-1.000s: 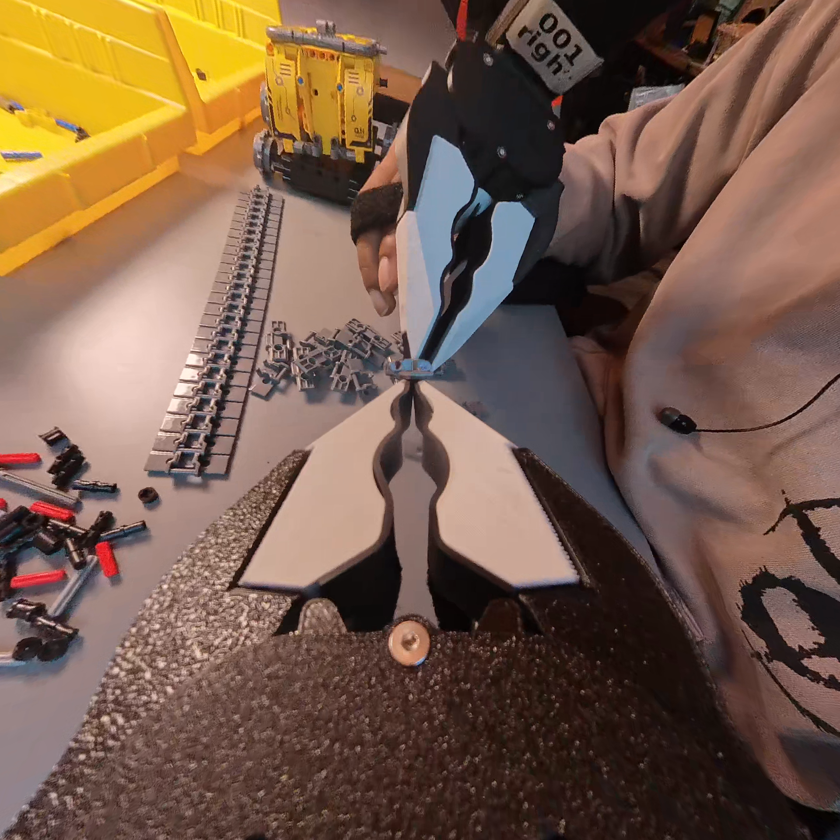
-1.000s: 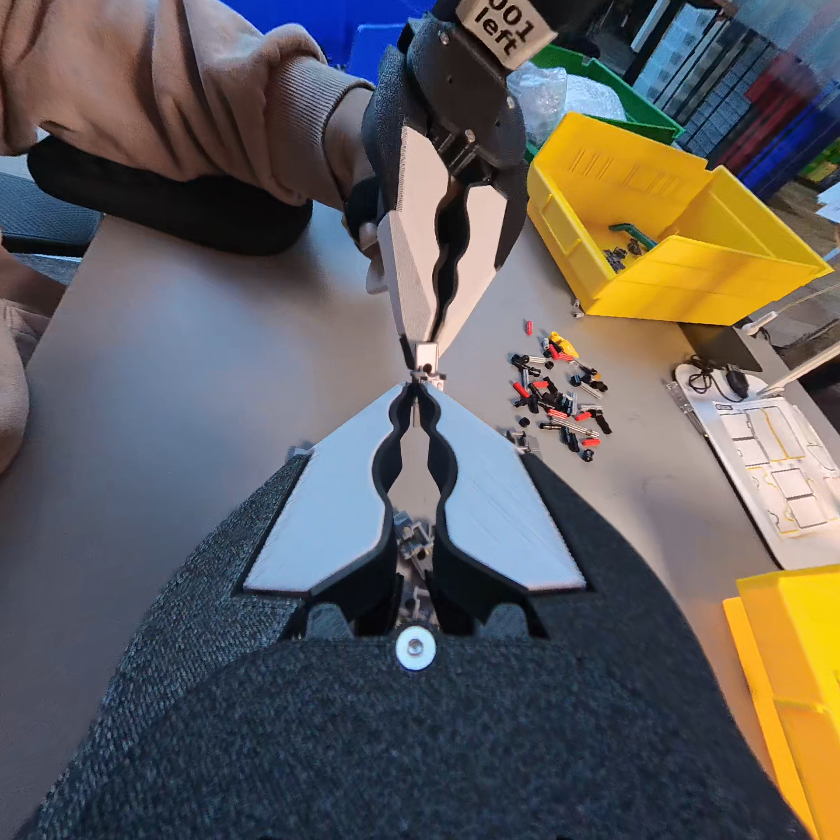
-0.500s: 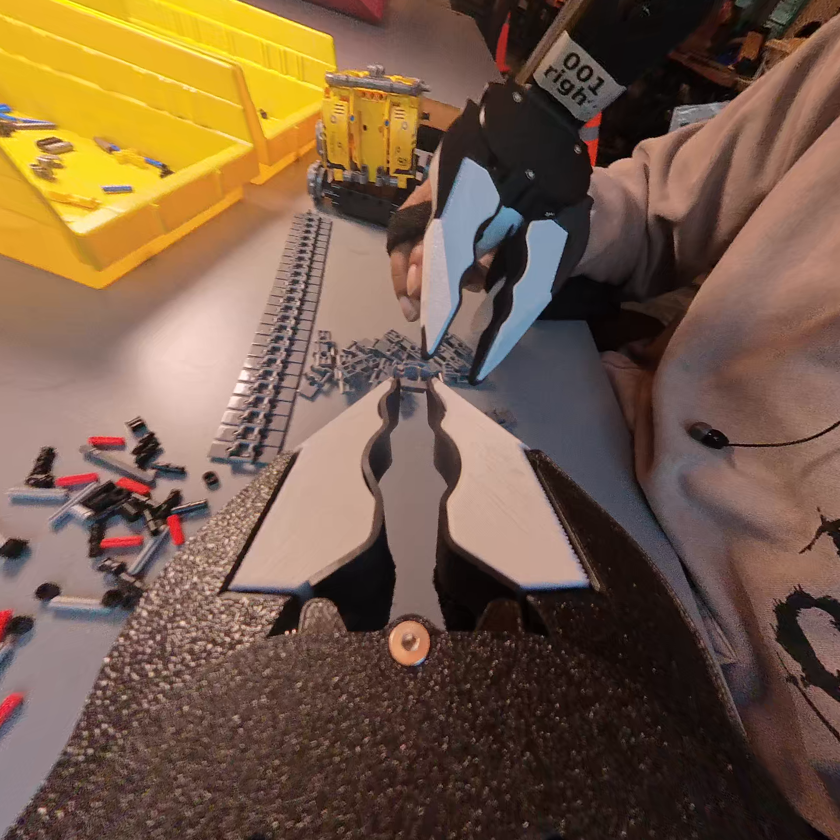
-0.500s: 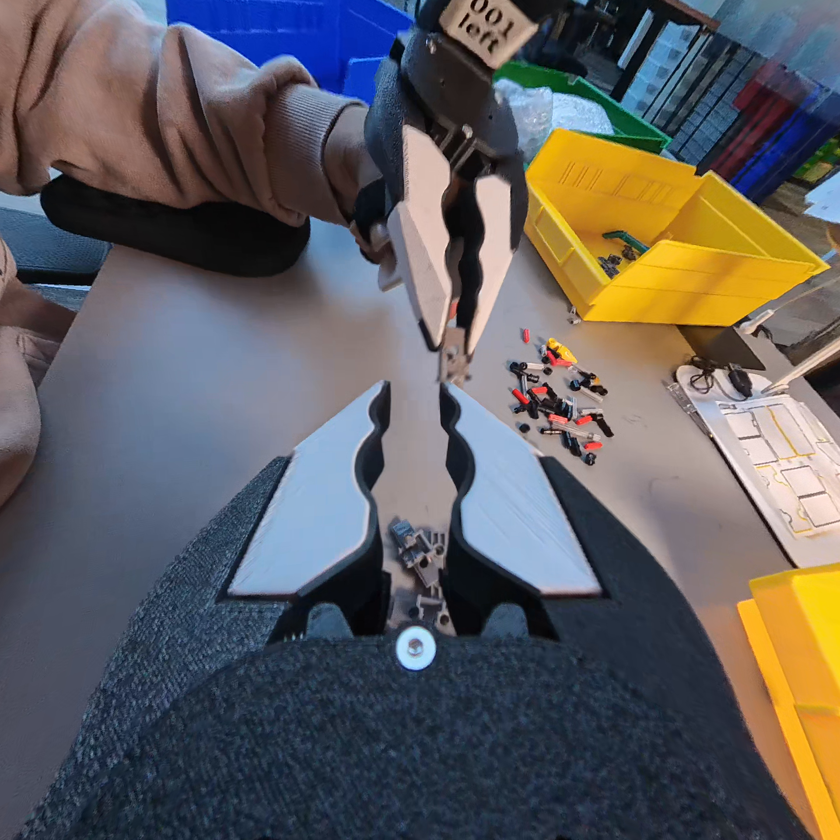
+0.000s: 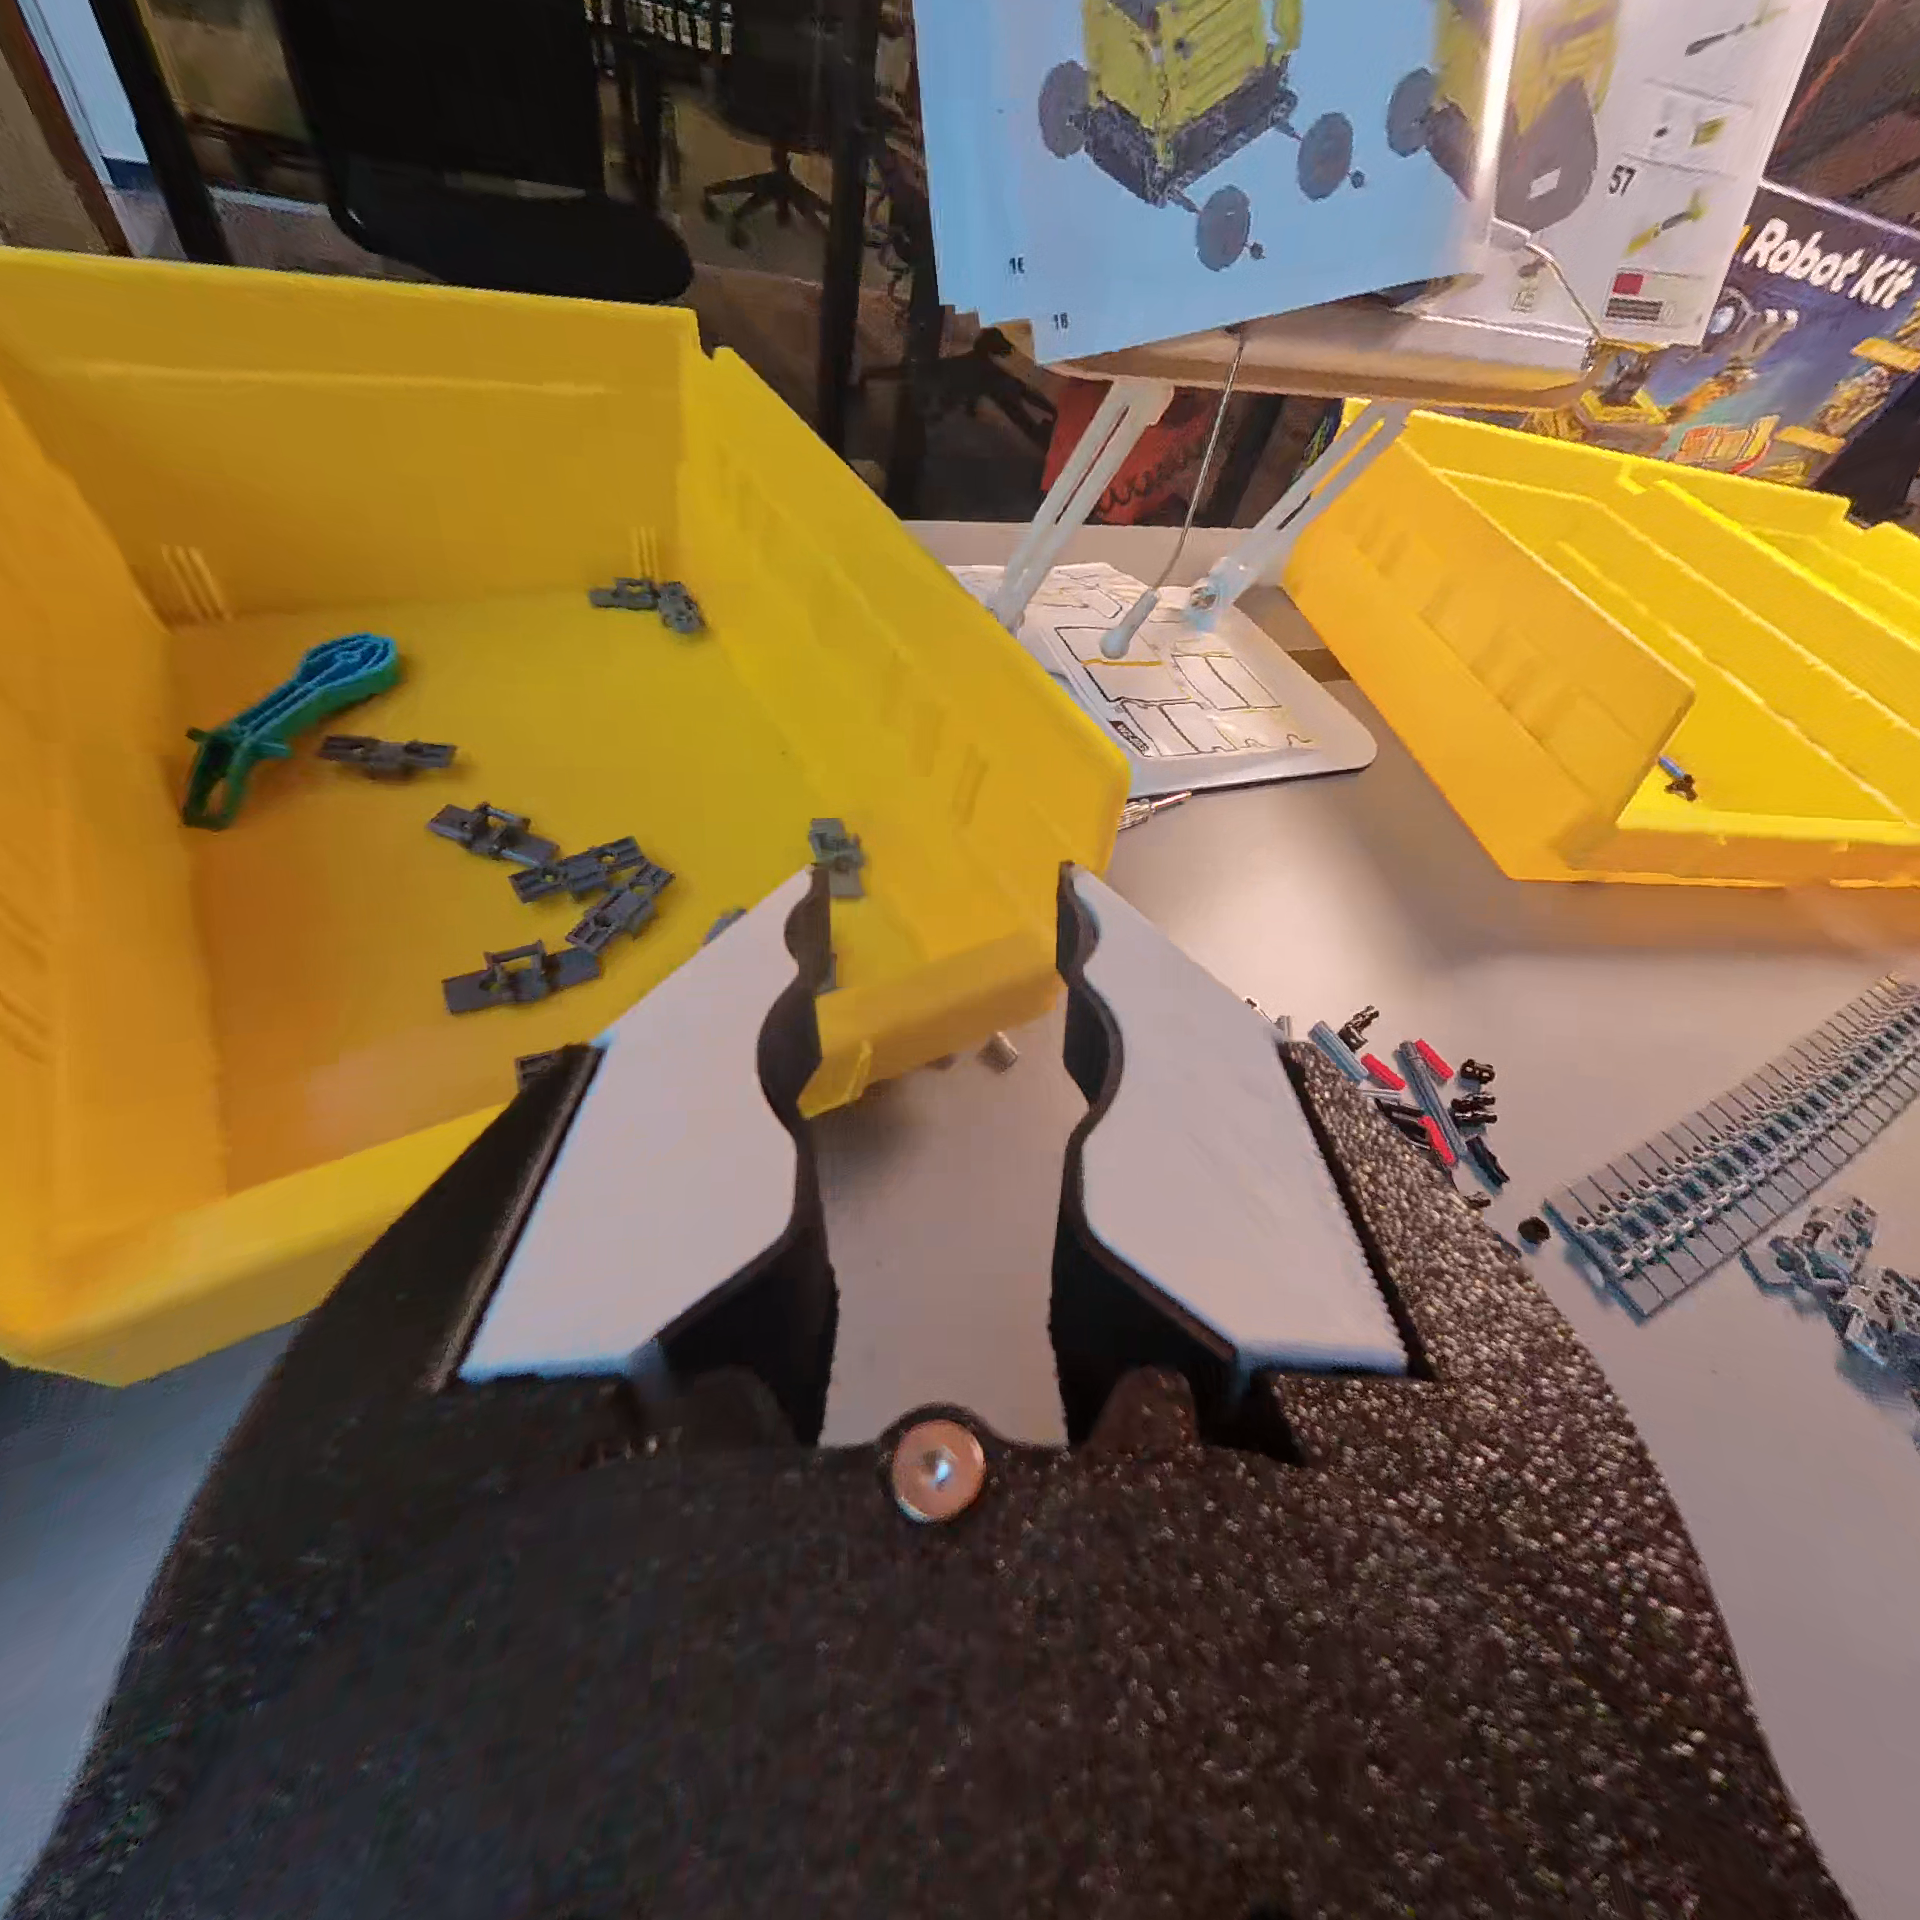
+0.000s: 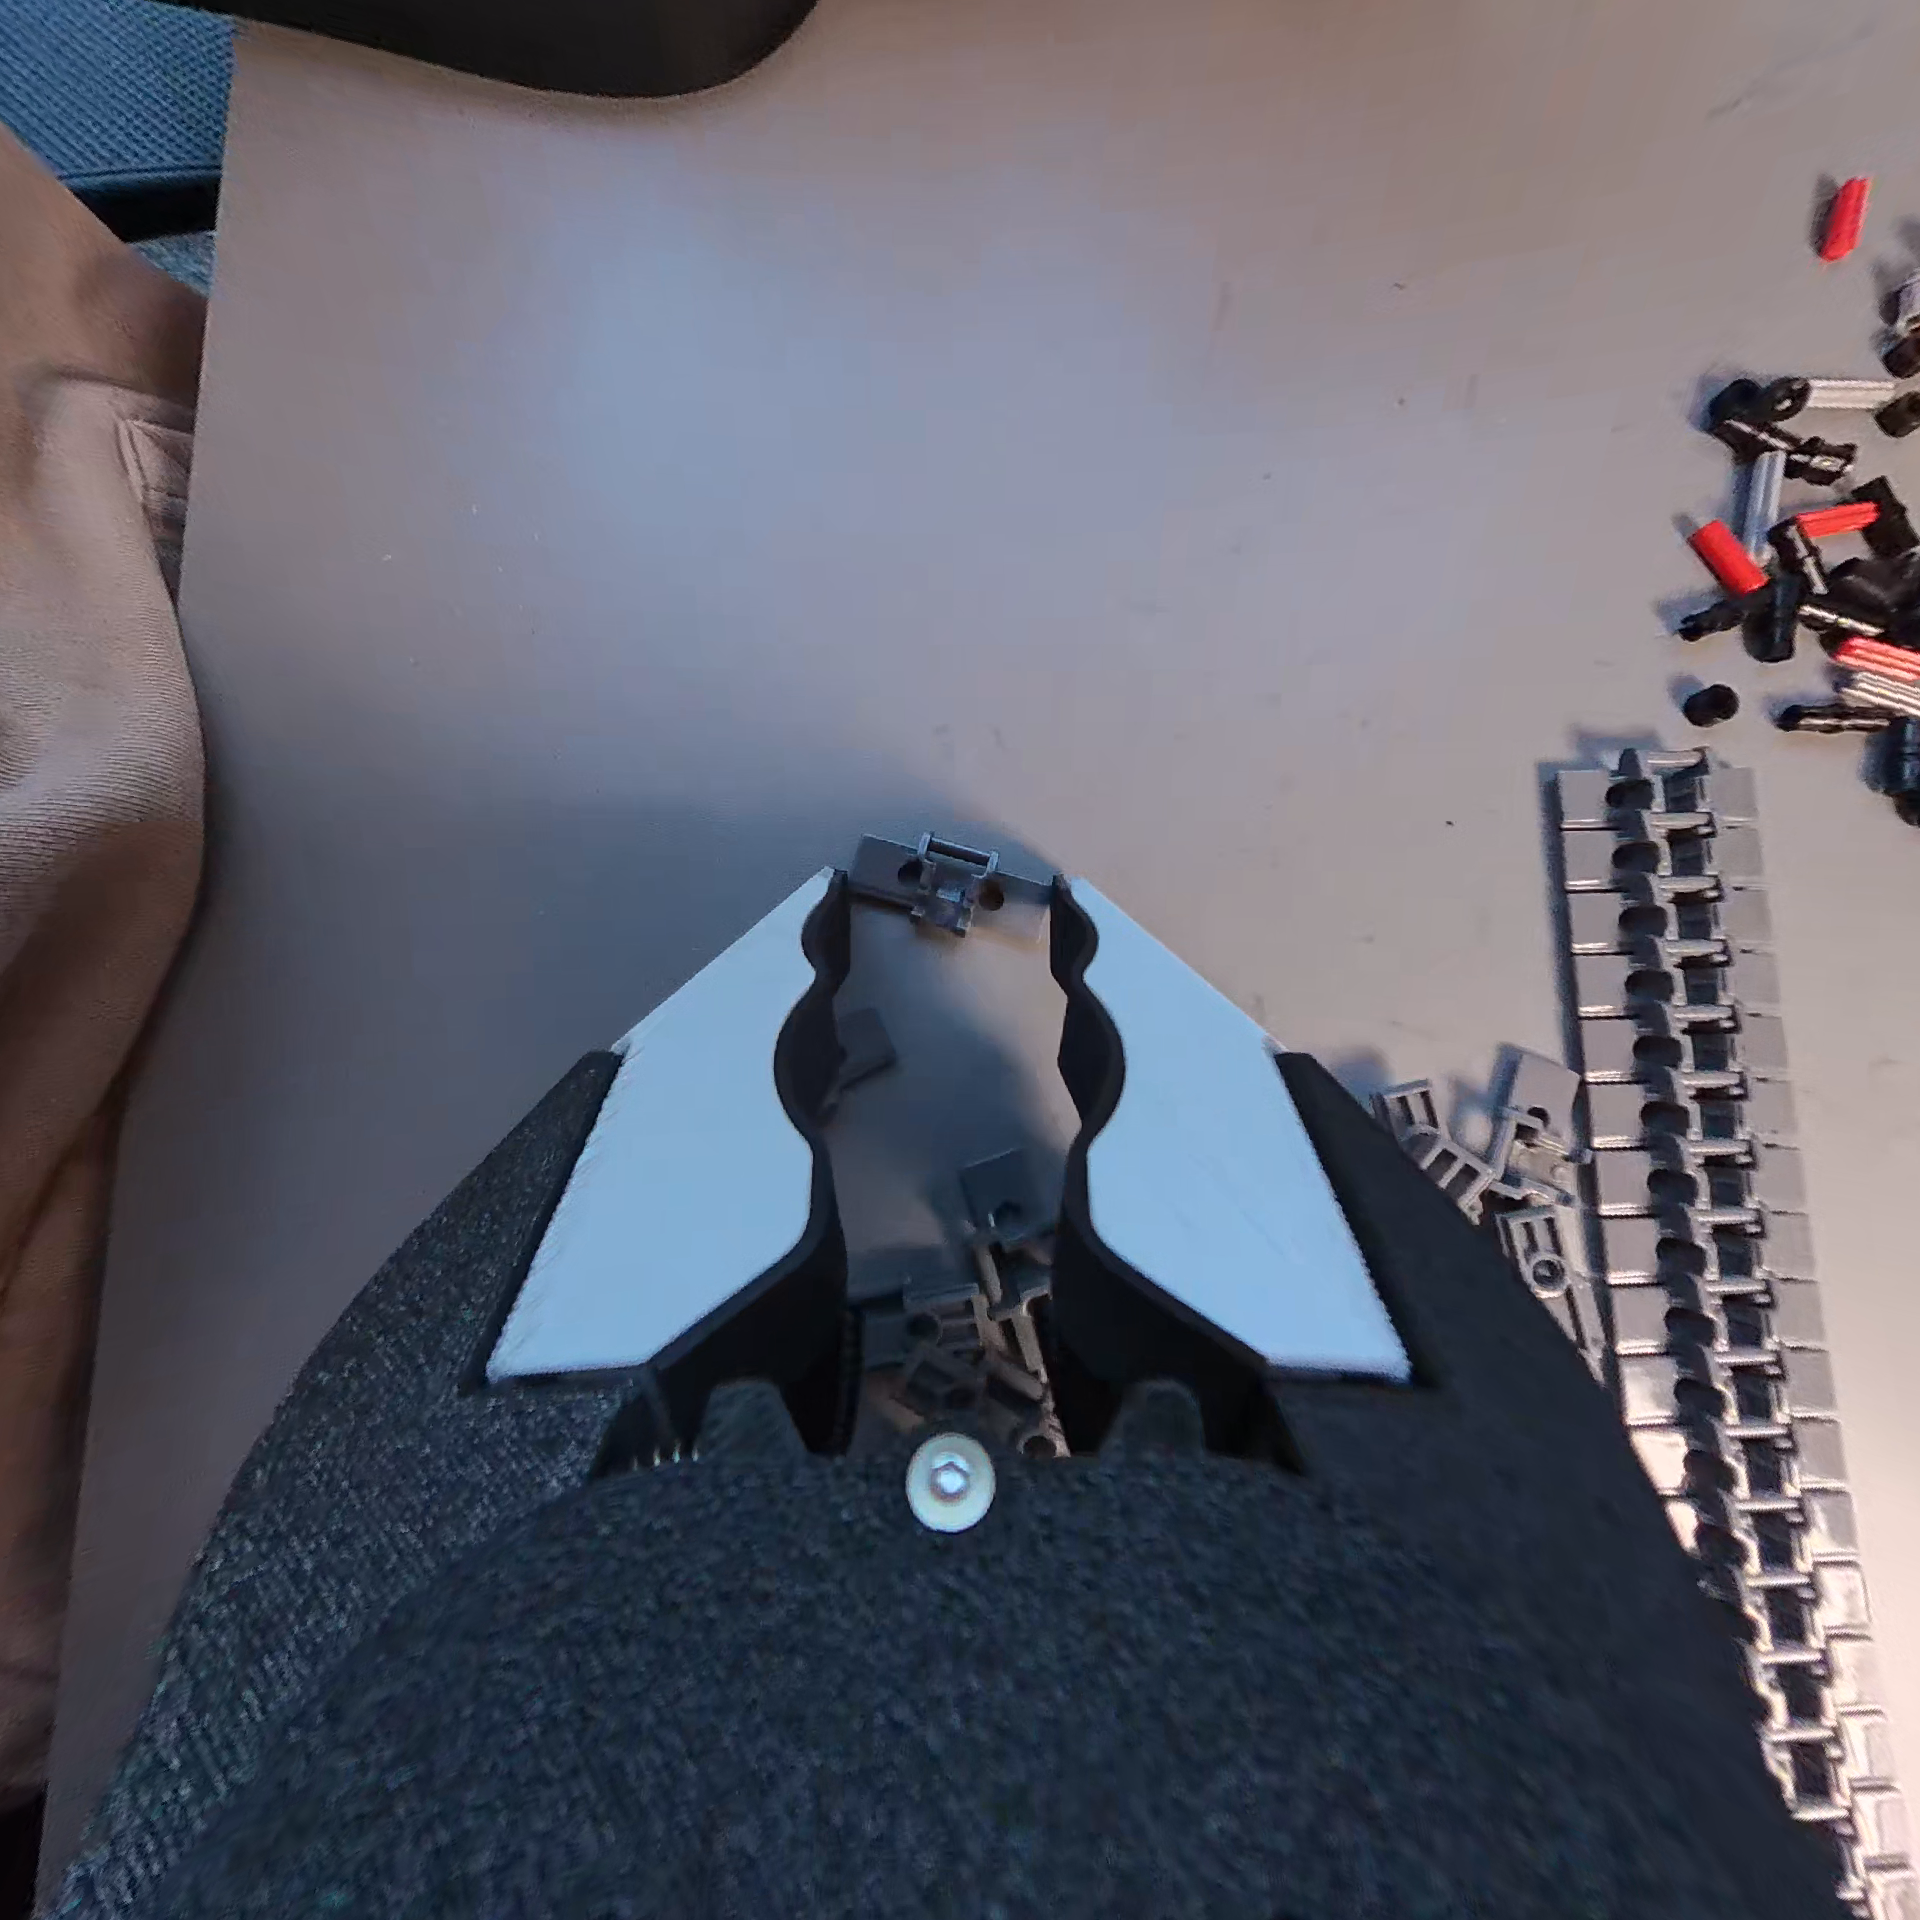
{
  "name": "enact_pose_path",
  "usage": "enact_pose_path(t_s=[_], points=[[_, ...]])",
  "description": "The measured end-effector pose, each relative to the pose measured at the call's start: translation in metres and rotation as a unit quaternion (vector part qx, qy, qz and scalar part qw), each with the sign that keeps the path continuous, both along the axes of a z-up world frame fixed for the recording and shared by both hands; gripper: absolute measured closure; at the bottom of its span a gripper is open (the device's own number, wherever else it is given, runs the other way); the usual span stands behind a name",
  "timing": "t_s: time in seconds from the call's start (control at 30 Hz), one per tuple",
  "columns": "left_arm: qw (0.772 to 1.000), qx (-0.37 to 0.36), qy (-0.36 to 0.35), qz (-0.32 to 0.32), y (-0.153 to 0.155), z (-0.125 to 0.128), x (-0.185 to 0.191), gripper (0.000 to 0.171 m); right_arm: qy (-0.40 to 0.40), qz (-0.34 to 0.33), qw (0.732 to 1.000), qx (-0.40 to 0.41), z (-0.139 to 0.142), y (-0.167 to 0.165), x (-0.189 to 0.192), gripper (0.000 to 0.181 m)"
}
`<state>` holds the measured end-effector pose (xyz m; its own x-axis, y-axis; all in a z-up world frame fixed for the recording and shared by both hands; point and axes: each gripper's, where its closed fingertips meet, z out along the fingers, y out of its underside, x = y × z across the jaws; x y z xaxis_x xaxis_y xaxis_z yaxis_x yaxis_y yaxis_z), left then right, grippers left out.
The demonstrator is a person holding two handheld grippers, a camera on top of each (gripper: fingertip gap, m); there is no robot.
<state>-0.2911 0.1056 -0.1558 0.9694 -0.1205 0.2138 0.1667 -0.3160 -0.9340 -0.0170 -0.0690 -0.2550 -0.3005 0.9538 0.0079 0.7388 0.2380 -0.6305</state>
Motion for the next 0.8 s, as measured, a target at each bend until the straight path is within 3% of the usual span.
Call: enact_pose_path(t_s=[0.07, 0.13, 0.2, 0.3, 0.37, 0.5, 0.53, 0.6, 0.67, 0.8], points=[[0.999, 0.013, -0.015, -0.034, -0.007, 0.007, 0.015, 0.123, 0.009, -0.003, 1.000, 0.009, 0.001, 0.002, -0.001, 0.145], [0.989, 0.006, -0.059, -0.135, -0.023, 0.013, 0.057, 0.126, 0.044, -0.006, 0.998, 0.047, 0.008, 0.012, -0.005, 0.145], [0.957, -0.033, -0.131, -0.258, -0.048, 0.009, 0.113, 0.123, 0.120, -0.018, 0.989, 0.086, 0.031, 0.024, -0.015, 0.145], [0.880, -0.093, -0.214, -0.414, -0.091, 0.004, 0.190, 0.121, 0.213, -0.037, 0.962, 0.169, 0.069, 0.042, -0.023, 0.145], [0.847, -0.121, -0.216, -0.470, -0.109, -0.001, 0.225, 0.118, 0.244, -0.036, 0.946, 0.212, 0.083, 0.045, -0.024, 0.145], [0.811, -0.152, -0.207, -0.526, -0.129, -0.008, 0.263, 0.141, 0.264, -0.040, 0.927, 0.263, 0.093, 0.046, -0.026, 0.145], [0.814, -0.150, -0.192, -0.528, -0.130, -0.010, 0.266, 0.160, 0.257, -0.038, 0.928, 0.267, 0.091, 0.046, -0.026, 0.145], [0.836, -0.136, -0.143, -0.512, -0.122, -0.016, 0.263, 0.164, 0.257, -0.048, 0.924, 0.278, 0.090, 0.051, -0.025, 0.151], [0.866, -0.108, -0.121, -0.474, -0.105, -0.011, 0.246, 0.164, 0.253, -0.055, 0.933, 0.252, 0.090, 0.053, -0.022, 0.143], [0.956, -0.039, -0.027, -0.290, -0.047, -0.001, 0.160, 0.164, 0.135, -0.004, 0.990, 0.043, 0.058, 0.025, 0.003, 0.129]])
